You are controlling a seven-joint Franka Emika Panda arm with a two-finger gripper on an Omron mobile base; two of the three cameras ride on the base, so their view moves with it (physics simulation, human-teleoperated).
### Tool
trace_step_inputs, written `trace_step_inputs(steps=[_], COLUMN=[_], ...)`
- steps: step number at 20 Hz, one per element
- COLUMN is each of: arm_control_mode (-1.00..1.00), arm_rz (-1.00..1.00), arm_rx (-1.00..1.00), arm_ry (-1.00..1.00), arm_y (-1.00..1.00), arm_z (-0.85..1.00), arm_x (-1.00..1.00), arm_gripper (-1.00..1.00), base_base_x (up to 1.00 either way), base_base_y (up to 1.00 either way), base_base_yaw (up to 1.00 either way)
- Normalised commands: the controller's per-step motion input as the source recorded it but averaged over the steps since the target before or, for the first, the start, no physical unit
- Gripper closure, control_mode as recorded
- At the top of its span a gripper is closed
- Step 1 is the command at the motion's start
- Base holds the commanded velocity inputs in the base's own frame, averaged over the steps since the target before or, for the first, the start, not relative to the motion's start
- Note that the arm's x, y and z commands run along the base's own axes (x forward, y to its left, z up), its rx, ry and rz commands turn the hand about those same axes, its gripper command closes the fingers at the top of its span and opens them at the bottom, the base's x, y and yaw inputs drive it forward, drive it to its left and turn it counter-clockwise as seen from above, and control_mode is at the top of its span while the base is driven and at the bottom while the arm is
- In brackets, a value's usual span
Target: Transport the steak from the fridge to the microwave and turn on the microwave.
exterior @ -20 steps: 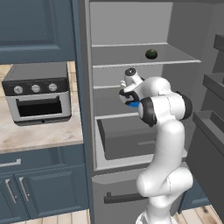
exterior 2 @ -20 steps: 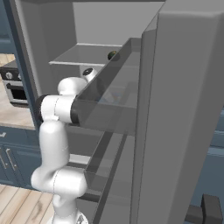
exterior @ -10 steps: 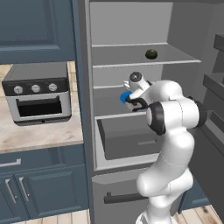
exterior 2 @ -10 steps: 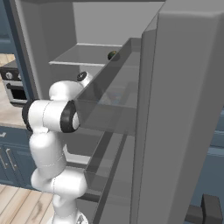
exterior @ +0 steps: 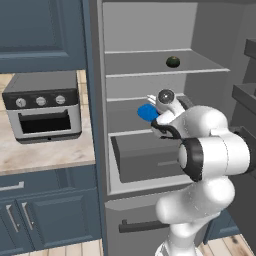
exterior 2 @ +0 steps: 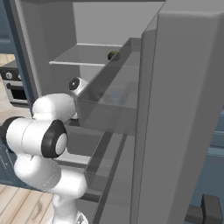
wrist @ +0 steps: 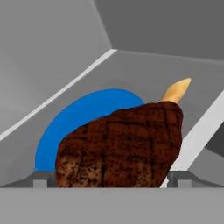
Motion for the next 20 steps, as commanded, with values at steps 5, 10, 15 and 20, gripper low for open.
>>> trace_step_inputs(steps=[5,10,15,20], arm_control_mode=[-1.0,-1.0,-1.0,-1.0], arm_rz=[0.01,0.07,0.24,0.23], arm_rx=[0.0,0.0,-0.03,-0.02], arm_ry=[0.16,0.18,0.08,0.01], arm_y=[0.0,0.0,0.09,0.14], arm_z=[0.66,0.32,0.06,0.0], arm_x=[-0.55,-0.62,-0.61,-0.63], arm_gripper=[1.0,1.0,1.0,1.0], base_base_x=[0.0,0.0,0.0,0.0], base_base_y=[0.0,0.0,0.0,0.0], base_base_yaw=[0.0,0.0,0.0,0.0])
